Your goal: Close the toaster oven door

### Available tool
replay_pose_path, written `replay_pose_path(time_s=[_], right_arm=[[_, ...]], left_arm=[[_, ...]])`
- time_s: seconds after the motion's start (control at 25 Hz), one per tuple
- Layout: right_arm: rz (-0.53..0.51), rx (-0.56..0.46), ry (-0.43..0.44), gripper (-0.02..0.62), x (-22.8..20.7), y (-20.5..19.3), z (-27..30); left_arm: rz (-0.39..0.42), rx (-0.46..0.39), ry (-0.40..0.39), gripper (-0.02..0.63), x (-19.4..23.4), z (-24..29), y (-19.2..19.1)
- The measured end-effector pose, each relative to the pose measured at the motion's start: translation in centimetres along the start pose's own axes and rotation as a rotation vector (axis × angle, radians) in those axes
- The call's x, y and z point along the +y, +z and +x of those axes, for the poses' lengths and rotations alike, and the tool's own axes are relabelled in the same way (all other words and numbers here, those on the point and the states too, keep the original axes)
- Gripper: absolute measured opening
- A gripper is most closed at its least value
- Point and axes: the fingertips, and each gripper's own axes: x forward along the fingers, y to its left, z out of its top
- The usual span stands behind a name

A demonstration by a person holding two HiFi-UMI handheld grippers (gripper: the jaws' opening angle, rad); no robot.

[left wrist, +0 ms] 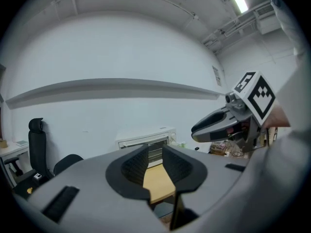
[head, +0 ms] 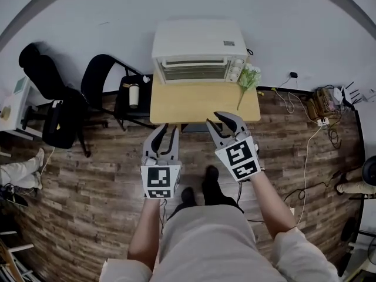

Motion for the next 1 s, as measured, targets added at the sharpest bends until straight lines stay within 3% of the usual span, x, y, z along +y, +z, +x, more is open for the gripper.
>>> replay_pose_path(time_s=[0.48,1.0], right_arm=[[0.122,-0.041,-0.077,0.078,4.8,-1.3,-5.9],[0.189,-0.119,-0.072,0.040,8.4,0.6,-8.1]], left_arm=[[-0.017,-0.029,-0.120,0.086,-2.6,-5.6,-0.2],[-0.070,-0.043,-0.152,0.067,-3.2,-8.1,0.2]])
